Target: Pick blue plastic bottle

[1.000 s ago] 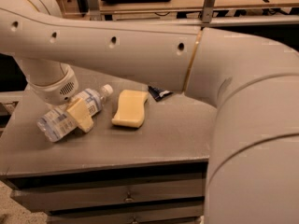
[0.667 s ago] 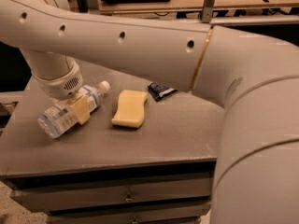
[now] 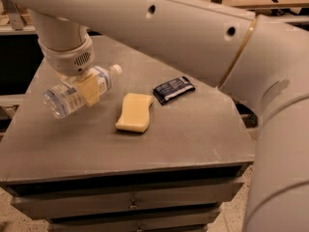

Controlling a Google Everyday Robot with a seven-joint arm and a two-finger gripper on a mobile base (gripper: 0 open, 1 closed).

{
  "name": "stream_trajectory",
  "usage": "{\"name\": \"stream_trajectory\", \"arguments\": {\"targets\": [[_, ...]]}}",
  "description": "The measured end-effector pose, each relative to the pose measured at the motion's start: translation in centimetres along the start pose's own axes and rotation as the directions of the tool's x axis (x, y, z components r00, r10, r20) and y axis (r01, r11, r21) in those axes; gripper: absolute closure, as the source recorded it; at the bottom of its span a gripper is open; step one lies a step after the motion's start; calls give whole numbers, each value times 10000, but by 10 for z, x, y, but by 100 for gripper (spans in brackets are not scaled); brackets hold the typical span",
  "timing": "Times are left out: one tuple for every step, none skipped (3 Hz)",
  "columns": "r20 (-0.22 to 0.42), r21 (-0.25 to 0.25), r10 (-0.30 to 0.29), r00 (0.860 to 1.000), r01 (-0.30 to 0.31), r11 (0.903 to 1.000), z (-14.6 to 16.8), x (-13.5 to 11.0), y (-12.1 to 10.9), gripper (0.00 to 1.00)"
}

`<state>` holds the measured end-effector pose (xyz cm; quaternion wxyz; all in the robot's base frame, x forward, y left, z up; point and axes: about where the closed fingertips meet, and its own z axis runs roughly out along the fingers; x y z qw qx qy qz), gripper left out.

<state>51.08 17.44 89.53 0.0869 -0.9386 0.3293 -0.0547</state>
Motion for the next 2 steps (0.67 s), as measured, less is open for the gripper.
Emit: {"name": "stream_trajectory", "arguments": {"targets": [[209,602,197,9996,-209,9980,-29,10,0,100],[230,663,206,9995,-220,9976,-31,10,-1,100]]}}
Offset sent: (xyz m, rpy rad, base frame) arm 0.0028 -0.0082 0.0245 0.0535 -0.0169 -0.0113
